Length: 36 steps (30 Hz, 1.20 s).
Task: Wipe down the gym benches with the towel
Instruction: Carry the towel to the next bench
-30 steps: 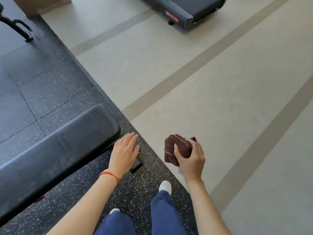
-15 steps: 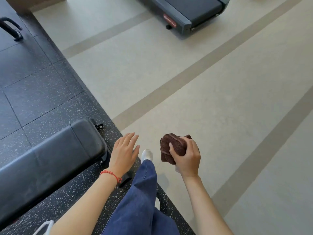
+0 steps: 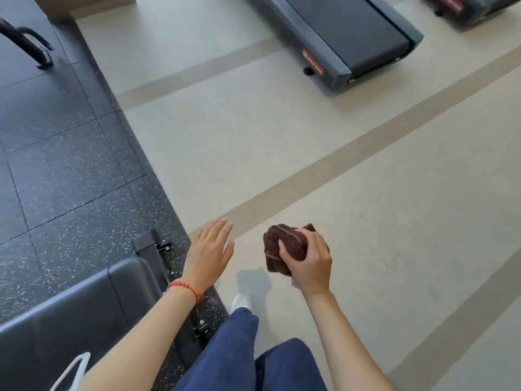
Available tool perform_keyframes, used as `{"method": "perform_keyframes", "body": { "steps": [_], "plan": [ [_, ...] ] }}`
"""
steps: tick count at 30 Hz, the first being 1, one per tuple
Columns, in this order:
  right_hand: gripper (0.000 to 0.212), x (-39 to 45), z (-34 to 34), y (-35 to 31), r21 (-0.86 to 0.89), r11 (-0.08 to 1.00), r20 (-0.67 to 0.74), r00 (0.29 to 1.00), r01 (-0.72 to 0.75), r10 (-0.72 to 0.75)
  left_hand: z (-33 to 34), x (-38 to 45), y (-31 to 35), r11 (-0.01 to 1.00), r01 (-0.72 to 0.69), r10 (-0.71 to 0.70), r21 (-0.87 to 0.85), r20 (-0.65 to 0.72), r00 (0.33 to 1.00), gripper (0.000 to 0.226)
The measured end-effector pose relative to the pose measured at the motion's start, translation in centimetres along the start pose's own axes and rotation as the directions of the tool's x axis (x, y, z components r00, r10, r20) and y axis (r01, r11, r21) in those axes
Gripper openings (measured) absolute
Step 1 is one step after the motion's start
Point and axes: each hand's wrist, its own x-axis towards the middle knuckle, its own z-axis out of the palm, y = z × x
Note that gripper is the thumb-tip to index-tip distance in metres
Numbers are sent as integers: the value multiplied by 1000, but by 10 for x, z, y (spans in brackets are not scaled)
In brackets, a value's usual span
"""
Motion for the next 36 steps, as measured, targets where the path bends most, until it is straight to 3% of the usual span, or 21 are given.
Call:
{"method": "perform_keyframes", "body": {
  "steps": [11,23,36],
  "plan": [
    [37,159,74,3,106,984,115,981,142,-154,-25,127,-34,979,203,-203,-12,-80,976,46],
    [37,315,155,-19,265,936,267,915,233,-304,-61,233,-72,884,460,-468,-87,-197,862,49],
    [36,380,309,-125,348,900,389,832,263,-394,-113,288,-230,795,594,-605,-121,-230,763,49]
  ]
}}
